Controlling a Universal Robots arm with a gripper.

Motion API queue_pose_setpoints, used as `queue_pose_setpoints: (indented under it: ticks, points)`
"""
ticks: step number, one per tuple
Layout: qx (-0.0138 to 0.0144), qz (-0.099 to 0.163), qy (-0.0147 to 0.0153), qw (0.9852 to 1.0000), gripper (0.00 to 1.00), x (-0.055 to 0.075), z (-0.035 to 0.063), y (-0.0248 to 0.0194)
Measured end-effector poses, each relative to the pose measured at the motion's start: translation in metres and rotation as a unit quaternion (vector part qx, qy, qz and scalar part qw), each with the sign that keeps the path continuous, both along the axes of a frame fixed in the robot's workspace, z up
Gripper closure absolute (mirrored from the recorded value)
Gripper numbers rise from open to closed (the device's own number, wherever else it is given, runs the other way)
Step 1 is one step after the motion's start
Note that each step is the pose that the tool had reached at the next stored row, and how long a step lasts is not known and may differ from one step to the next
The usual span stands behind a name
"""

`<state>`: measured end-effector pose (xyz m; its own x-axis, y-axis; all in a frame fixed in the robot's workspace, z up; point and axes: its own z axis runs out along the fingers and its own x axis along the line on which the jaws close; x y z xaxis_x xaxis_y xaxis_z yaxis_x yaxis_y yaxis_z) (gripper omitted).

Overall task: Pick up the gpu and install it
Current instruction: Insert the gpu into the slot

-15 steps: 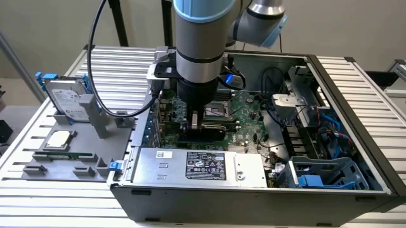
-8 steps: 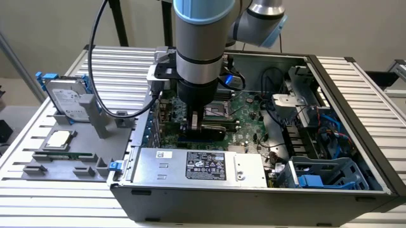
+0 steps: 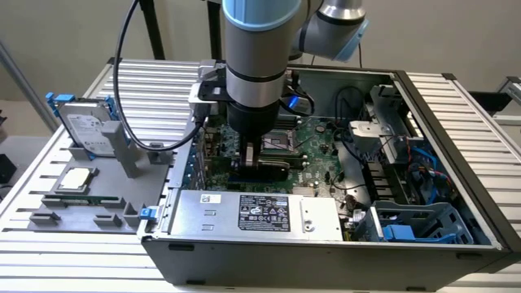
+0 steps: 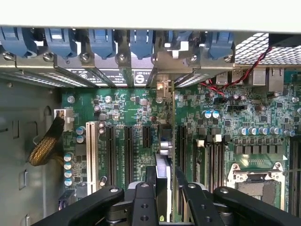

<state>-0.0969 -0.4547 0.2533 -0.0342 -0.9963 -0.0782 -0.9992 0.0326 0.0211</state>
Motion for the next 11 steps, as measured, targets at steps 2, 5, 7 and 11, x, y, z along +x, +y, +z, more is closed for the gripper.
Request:
queue_pose_setpoints:
  ticks: [2,5,7,11]
  points:
    - [0.0,0.0,0.0001,1.0,1.0,-0.0006,0.0,0.0002]
    - [-0.0002,0.0,0.0004,1.0,1.0,-0.0013,0.0001,0.0012]
    - [-0.0003,0.0,0.0006,1.0,1.0,-0.0015,0.0001,0.0021]
    - [-0.0002,0.0,0.0008,1.0,1.0,-0.0018,-0.0002,0.0034]
